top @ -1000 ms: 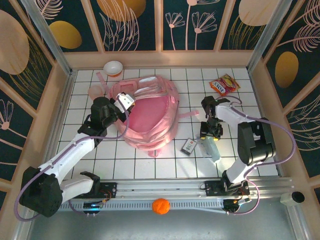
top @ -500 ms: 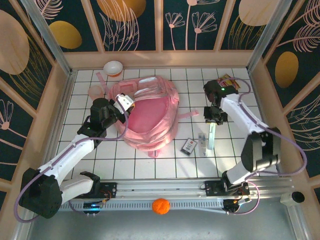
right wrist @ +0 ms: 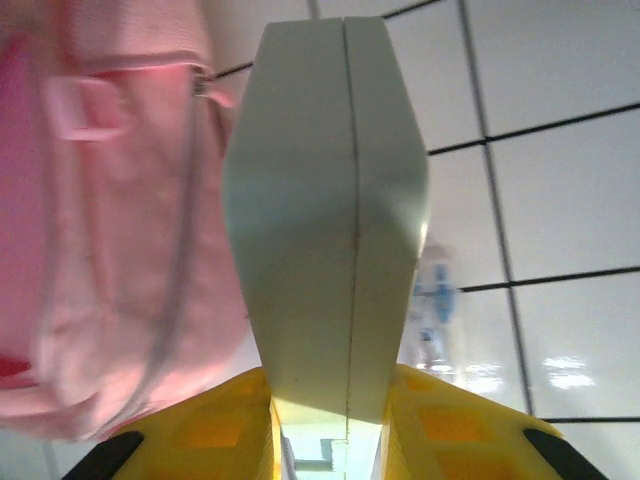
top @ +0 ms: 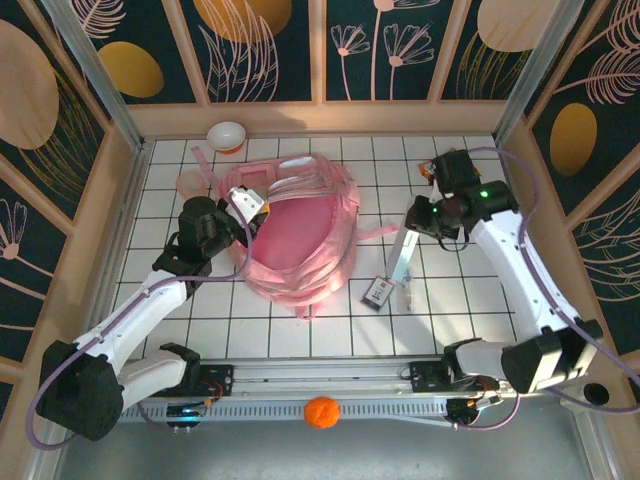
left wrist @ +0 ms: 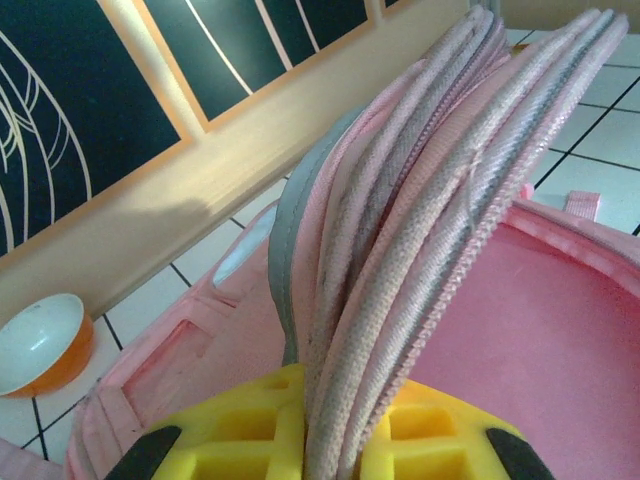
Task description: Pack the student bag
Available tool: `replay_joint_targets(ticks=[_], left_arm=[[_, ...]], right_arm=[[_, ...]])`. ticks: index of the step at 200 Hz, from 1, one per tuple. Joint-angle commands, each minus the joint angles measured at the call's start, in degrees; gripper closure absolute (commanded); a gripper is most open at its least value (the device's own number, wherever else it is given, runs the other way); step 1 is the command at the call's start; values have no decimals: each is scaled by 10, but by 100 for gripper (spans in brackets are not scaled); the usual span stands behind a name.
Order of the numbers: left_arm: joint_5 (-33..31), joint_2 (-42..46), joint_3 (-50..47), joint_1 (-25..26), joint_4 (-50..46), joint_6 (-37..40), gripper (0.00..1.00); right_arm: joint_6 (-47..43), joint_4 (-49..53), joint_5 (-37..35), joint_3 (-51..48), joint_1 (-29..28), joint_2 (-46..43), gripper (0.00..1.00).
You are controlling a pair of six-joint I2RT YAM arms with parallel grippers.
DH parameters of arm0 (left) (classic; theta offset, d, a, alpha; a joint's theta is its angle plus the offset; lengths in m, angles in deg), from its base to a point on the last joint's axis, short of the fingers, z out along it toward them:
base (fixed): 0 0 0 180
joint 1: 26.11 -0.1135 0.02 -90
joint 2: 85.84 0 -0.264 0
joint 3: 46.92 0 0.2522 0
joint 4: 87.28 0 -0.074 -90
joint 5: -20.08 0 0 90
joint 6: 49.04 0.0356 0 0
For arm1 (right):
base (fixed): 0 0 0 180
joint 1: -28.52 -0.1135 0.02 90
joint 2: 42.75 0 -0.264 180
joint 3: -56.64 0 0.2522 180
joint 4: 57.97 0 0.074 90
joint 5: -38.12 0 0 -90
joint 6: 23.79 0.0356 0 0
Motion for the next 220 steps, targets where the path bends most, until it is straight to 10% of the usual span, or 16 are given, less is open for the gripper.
replay_joint_targets(ticks=[1, 36, 75, 220], left_arm=[[42, 22, 12, -2, 85, -53, 100], [57, 14, 24, -2, 96, -86, 100], [59, 3, 41, -2, 110, -111, 100], [84, -22, 95, -1, 143, -215, 100]], right_arm=[[42, -91, 107, -26, -3, -45, 75], [202, -342, 199, -141, -41, -119, 75], [375, -601, 111, -268, -146, -158, 75], [616, -967, -171, -379, -334, 40, 76]])
